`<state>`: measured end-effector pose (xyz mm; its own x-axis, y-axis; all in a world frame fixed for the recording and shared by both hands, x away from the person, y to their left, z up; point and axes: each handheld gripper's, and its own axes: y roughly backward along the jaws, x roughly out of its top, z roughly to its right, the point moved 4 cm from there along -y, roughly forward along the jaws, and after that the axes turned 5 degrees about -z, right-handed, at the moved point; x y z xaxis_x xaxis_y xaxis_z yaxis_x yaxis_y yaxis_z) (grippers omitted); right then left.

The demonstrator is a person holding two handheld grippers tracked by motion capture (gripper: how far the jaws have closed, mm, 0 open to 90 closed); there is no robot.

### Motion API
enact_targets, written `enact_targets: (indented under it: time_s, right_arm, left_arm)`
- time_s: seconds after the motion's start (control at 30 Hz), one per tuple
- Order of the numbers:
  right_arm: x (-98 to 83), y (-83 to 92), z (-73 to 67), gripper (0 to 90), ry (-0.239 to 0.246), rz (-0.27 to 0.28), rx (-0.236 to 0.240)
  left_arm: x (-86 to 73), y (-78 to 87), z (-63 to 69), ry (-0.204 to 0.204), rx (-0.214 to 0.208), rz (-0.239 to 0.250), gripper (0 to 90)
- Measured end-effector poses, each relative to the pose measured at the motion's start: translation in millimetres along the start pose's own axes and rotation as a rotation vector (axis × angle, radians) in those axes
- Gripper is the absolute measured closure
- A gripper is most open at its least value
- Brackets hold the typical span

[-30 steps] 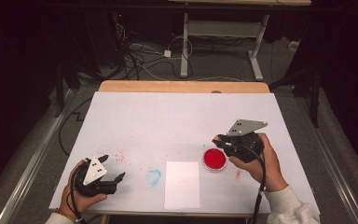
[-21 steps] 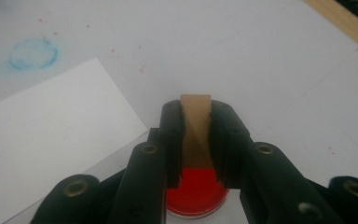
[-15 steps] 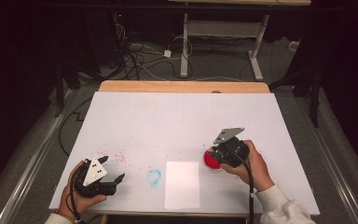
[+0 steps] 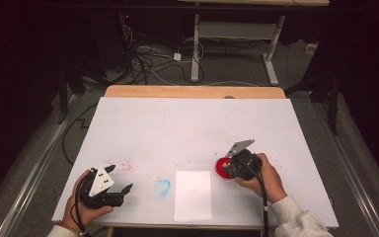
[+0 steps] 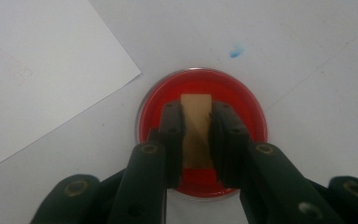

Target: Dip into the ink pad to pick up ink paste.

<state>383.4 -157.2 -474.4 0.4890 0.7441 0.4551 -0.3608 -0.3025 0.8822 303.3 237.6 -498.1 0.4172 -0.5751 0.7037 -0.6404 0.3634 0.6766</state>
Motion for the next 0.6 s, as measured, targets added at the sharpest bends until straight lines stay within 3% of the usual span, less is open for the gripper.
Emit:
enact_targets:
  time_s: [0.2,0.4,0.6]
  right_arm:
    - [-1.3,-1.7,-1.5,76.3,0.005,0.01,-0.012]
    - [-2.9,-2.3,1.9,76.3,-0.02,0.027,0.019]
    - [-3.0,-2.4,0.3,76.4,-0.01,0.022,0.005]
  left_arm:
    - [0.6,0.1,0.8,-0.006,0.0,-0.002,16.8]
    - [0.9,-0.1,1.3,-0.009,-0.001,-0.004,16.8]
    - [0.9,-0.5,1.8,-0.009,-0.004,-0.005,16.8]
